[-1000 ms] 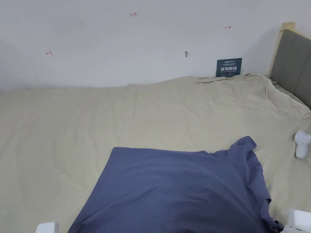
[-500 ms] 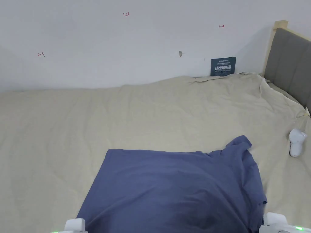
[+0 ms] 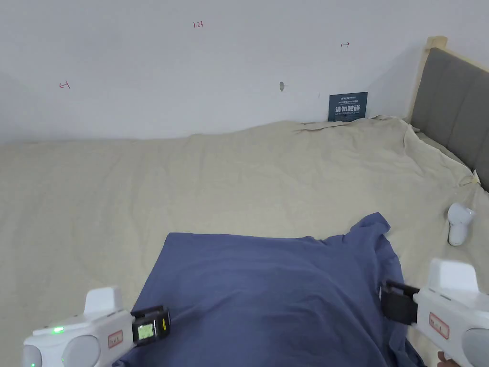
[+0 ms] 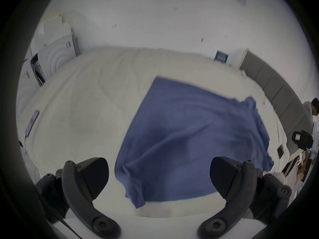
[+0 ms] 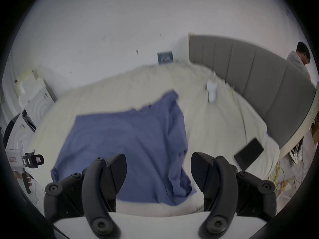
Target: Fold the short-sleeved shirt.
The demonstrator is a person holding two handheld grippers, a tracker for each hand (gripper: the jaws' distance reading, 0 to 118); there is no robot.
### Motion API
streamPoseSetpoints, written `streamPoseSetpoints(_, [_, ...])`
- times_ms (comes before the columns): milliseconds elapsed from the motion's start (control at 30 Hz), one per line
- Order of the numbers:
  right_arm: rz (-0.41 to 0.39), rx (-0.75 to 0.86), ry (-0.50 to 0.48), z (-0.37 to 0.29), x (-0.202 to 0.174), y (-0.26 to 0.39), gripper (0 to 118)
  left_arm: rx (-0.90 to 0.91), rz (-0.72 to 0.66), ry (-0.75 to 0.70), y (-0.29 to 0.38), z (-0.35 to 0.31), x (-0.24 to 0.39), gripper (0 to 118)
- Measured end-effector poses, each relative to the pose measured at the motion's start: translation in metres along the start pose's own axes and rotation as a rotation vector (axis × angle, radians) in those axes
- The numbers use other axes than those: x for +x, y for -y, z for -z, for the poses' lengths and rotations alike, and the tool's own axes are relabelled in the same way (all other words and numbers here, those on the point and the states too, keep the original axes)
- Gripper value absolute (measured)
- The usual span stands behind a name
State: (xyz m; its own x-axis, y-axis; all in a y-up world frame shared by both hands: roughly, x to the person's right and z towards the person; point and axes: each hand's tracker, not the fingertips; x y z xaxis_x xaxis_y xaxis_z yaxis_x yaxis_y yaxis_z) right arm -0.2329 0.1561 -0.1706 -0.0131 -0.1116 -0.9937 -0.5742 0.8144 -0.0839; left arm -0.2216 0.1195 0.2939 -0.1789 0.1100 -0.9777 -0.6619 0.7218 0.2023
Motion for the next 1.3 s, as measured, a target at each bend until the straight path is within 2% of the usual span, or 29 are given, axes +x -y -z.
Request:
streamPoseSetpoints(167, [-0.07,0.228,0.039,-0.037,-0.015,-0.025,80,0.187,0.021,0.037,-0.032,-0.038,0.023,118])
streamPoseSetpoints(233, [-0.095,0.293,0.074,-0.044,-0.019,-0.029,80,0.285,0.032,0.032,-0.037,-0.049,0.032,113])
streamPoseSetpoints(367, [-0.105,0.351,0.095,-0.05,-0.023,-0.031,79,0.41,0.052,0.014,-0.038,-0.043,0.035,91])
streamPoseSetpoints(433, [-0.107,0.363,0.096,-0.051,-0.024,-0.031,75,0.448,0.052,0.016,-0.037,-0.044,0.042,74])
streamPoseSetpoints(467, [-0.114,0.371,0.095,-0.051,-0.024,-0.03,66,0.465,0.058,0.025,-0.036,-0.045,0.044,62])
streamPoseSetpoints(533, [-0.121,0.385,0.1,-0.05,-0.026,-0.03,27,0.491,0.082,0.026,-0.034,-0.044,0.049,16])
streamPoseSetpoints(567, [-0.129,0.392,0.105,-0.05,-0.026,-0.029,9,0.499,0.098,0.018,-0.033,-0.04,0.049,2])
streamPoseSetpoints(600, [-0.132,0.399,0.102,-0.05,-0.026,-0.028,2,0.51,0.105,0.01,-0.031,-0.039,0.05,0])
streamPoseSetpoints(633, [-0.132,0.413,0.101,-0.049,-0.026,-0.027,2,0.512,0.12,0.02,-0.03,-0.039,0.05,0])
streamPoseSetpoints(967, [-0.109,0.416,0.096,-0.036,-0.021,-0.035,2,0.4,0.142,0.024,-0.048,-0.003,0.043,0])
streamPoseSetpoints(1300, [-0.115,0.36,0.103,0.008,-0.02,-0.042,2,0.137,0.145,0.063,-0.135,0.116,0.024,0])
